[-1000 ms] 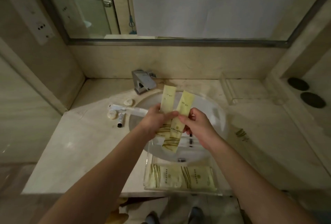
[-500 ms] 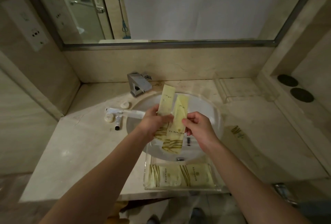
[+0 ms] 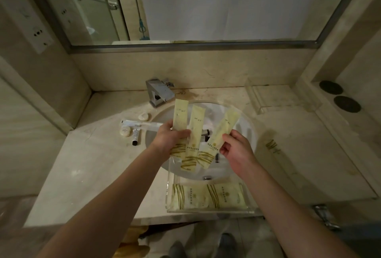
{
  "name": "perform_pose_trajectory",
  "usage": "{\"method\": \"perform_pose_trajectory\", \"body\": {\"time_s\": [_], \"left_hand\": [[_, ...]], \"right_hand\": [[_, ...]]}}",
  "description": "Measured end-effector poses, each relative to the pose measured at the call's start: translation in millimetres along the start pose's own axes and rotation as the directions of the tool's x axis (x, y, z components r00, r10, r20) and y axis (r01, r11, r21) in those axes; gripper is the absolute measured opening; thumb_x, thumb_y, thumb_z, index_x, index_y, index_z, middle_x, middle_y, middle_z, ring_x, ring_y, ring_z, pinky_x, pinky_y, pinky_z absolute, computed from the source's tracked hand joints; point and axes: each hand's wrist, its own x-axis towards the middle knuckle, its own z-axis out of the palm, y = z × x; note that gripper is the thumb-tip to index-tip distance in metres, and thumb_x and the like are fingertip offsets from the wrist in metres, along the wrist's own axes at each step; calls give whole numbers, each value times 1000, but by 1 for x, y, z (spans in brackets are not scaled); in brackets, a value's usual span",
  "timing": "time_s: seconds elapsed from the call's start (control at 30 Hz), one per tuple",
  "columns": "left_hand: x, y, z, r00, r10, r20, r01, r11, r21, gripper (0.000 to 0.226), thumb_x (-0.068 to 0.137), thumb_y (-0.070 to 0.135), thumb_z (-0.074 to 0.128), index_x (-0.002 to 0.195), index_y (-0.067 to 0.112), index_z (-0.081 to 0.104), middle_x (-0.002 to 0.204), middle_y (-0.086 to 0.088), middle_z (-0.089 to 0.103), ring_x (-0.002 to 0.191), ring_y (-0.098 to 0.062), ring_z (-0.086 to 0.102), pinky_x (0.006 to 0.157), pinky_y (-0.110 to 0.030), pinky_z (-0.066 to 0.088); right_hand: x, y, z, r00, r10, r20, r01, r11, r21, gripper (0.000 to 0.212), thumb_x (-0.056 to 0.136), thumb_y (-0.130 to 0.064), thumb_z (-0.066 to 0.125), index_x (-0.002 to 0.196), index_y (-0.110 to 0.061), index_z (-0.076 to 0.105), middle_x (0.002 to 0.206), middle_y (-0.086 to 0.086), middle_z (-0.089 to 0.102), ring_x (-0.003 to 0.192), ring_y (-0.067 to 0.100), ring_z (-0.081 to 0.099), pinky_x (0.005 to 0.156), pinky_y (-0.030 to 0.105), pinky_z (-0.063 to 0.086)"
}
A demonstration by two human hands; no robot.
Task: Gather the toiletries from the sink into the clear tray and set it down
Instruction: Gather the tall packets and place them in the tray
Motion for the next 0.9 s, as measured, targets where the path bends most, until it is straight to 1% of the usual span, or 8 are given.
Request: {"method": "perform_pose_trajectory", "body": {"time_s": [0.1, 0.3, 0.4, 0.5, 0.57, 0.7, 0.8, 0.9], "left_hand": [[-2, -2, 0, 1000, 1, 3, -2, 999, 44, 55, 76, 2, 73, 127, 7, 54, 108, -18, 68, 82, -28, 70, 56, -34, 60], [-1, -11, 0, 1000, -3, 19, 0, 983, 181, 53, 75, 9, 76, 124, 12, 55, 107, -13, 68, 89, -29, 70, 76, -45, 60], [0, -14, 1, 999, 1, 45, -13, 962, 274, 52, 73, 13, 79, 121, 14, 57, 104, -11, 69, 88, -27, 70, 79, -45, 60], [0, -17, 5, 996, 3, 85, -29, 953, 302, 44, 77, 14, 75, 117, 12, 58, 102, -14, 70, 89, -30, 70, 82, -50, 58], [-2, -18, 10, 994, -1, 111, -37, 943, 332, 36, 81, 15, 71, 114, 14, 56, 103, -15, 68, 92, -31, 69, 83, -48, 58], [-2, -26, 13, 983, -45, 175, -24, 926, 376, 40, 87, 17, 64, 125, 15, 48, 108, -13, 64, 98, -31, 66, 85, -47, 57], [-1, -34, 12, 973, -99, 209, 16, 930, 367, 46, 88, 14, 63, 130, 13, 46, 107, -11, 64, 98, -30, 66, 84, -48, 57], [0, -39, 12, 965, -97, 245, -9, 918, 398, 54, 81, 12, 71, 130, 14, 47, 110, -10, 64, 97, -26, 67, 82, -45, 58]], "right_hand": [[-1, 2, 6, 999, 23, 49, -24, 1000, 15, 15, 92, -4, 49, 90, -9, 64, 83, 7, 68, 71, 19, 57, 60, 31, 36], [1, 12, 16, 992, 64, 113, -44, 985, -167, 17, 93, -11, 52, 106, -7, 62, 96, 10, 67, 80, 21, 57, 57, 27, 40], [0, 17, 20, 989, 91, 115, -66, 976, -206, 18, 91, -8, 54, 107, -11, 63, 98, 7, 71, 81, 19, 65, 59, 28, 45], [0, 26, 21, 992, 120, 30, -115, 984, -133, 19, 87, -4, 58, 106, -9, 63, 93, 6, 68, 77, 18, 63, 58, 27, 43], [-1, 31, 20, 986, 157, -50, -158, 987, -18, 20, 86, -3, 60, 106, -6, 60, 93, 10, 65, 72, 17, 58, 53, 25, 40], [-1, 36, 13, 953, 209, -219, -155, 959, 239, 35, 82, 2, 66, 112, -5, 49, 93, 11, 64, 70, 18, 59, 49, 24, 42], [-1, 37, 7, 947, 217, -237, -148, 949, 278, 41, 80, 3, 68, 115, -6, 48, 96, 11, 66, 78, 20, 63, 55, 25, 48], [-4, 36, 3, 952, 235, -198, -185, 953, 242, 35, 81, 0, 69, 112, -6, 54, 102, 12, 66, 81, 20, 63, 54, 23, 49]]}}
